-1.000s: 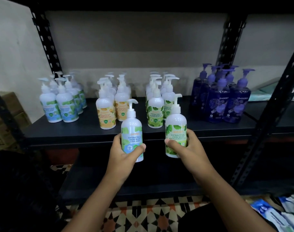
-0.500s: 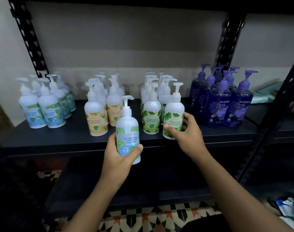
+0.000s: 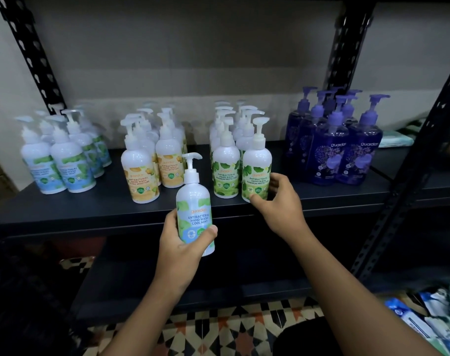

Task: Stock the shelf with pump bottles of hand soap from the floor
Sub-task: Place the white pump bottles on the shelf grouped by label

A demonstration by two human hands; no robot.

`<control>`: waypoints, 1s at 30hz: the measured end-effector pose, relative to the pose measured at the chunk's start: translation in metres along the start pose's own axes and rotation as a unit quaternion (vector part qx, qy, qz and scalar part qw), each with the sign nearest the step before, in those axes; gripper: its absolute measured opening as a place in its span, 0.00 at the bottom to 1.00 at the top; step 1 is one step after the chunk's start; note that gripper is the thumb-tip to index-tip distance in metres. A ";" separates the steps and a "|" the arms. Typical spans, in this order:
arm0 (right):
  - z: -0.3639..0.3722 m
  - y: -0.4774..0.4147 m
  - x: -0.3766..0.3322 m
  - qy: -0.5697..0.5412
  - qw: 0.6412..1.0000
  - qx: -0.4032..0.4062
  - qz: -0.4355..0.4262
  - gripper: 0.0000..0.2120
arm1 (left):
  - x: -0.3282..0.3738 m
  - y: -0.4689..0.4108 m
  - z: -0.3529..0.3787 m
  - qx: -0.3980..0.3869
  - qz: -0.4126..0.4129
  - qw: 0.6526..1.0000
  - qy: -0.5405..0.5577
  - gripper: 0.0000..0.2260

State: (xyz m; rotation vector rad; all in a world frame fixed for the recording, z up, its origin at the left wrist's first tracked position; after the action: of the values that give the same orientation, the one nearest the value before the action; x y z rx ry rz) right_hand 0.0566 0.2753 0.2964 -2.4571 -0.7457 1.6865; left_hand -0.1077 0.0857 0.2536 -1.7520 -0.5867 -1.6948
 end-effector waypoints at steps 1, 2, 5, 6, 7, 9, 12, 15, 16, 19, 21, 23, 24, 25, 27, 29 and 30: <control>0.001 -0.001 0.000 0.010 1.000 0.004 -0.002 0.30 | 0.000 0.001 0.000 0.000 0.000 1.000 0.001 0.25; 0.002 -0.003 0.001 0.019 1.000 0.009 -0.004 0.30 | -0.001 0.002 0.001 0.001 -0.002 1.000 0.000 0.25; 0.005 -0.006 0.000 0.047 0.998 0.026 -0.011 0.29 | -0.002 0.002 0.000 0.002 -0.005 1.000 -0.002 0.25; 0.006 -0.007 0.000 0.055 0.998 0.028 -0.011 0.30 | -0.002 0.002 0.000 0.002 -0.006 1.000 -0.003 0.25; 0.007 -0.008 0.000 0.062 0.998 0.031 -0.011 0.30 | -0.002 0.001 -0.001 0.003 -0.006 1.000 -0.002 0.25; 0.007 -0.010 0.001 0.074 0.997 0.036 -0.011 0.29 | -0.003 0.000 -0.002 0.005 -0.005 1.000 -0.002 0.25; 0.007 -0.013 0.001 0.081 0.996 0.036 -0.012 0.29 | -0.003 -0.003 -0.002 0.005 -0.004 1.000 -0.003 0.25; 0.007 -0.013 0.000 0.085 0.996 0.036 -0.012 0.27 | -0.003 -0.003 -0.002 0.006 -0.002 1.000 -0.005 0.24; 0.007 -0.013 0.000 0.086 0.996 0.037 -0.011 0.27 | -0.003 -0.003 -0.002 0.006 -0.002 1.000 -0.006 0.24; 0.007 -0.014 0.000 0.089 0.995 0.036 -0.011 0.28 | -0.005 -0.003 -0.002 0.005 -0.003 1.000 -0.006 0.25; 0.007 -0.014 0.000 0.091 0.995 0.032 -0.010 0.28 | -0.006 -0.003 -0.002 0.005 -0.005 1.000 -0.007 0.26; 0.007 -0.014 0.000 0.090 0.996 0.027 -0.006 0.28 | -0.005 -0.002 -0.003 0.005 -0.005 1.000 -0.008 0.26; 0.008 -0.013 0.001 0.089 0.996 0.024 -0.004 0.29 | -0.004 -0.001 -0.004 0.005 -0.003 1.000 -0.009 0.25; 0.009 -0.013 0.000 0.084 0.996 0.019 0.000 0.30 | -0.003 0.001 -0.005 0.005 -0.002 1.000 -0.009 0.25; 0.008 -0.010 -0.001 0.051 0.998 0.015 0.014 0.37 | -0.002 0.004 -0.009 0.003 0.002 1.000 -0.008 0.23; 0.003 -0.004 -0.004 0.006 0.999 0.022 0.029 0.41 | 0.001 0.008 -0.017 0.003 0.007 1.000 -0.009 0.22; -0.001 0.000 -0.008 -0.012 0.999 0.035 0.029 0.39 | 0.002 0.010 -0.021 0.005 0.006 1.000 -0.008 0.23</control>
State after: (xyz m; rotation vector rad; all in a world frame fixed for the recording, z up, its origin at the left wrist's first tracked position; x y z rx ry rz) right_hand 0.0555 0.2719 0.3041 -2.4388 -0.6134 1.7341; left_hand -0.1161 0.0638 0.2543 -1.7607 -0.5881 -1.6681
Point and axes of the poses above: each hand's wrist, its own y-axis away from the middle knuckle, its own z-axis out of the palm, x = y × z, the point moved 10 cm from there along -y, towards the middle knuckle, and after that the axes turned 1 degree about -z, right-handed, at the moved point
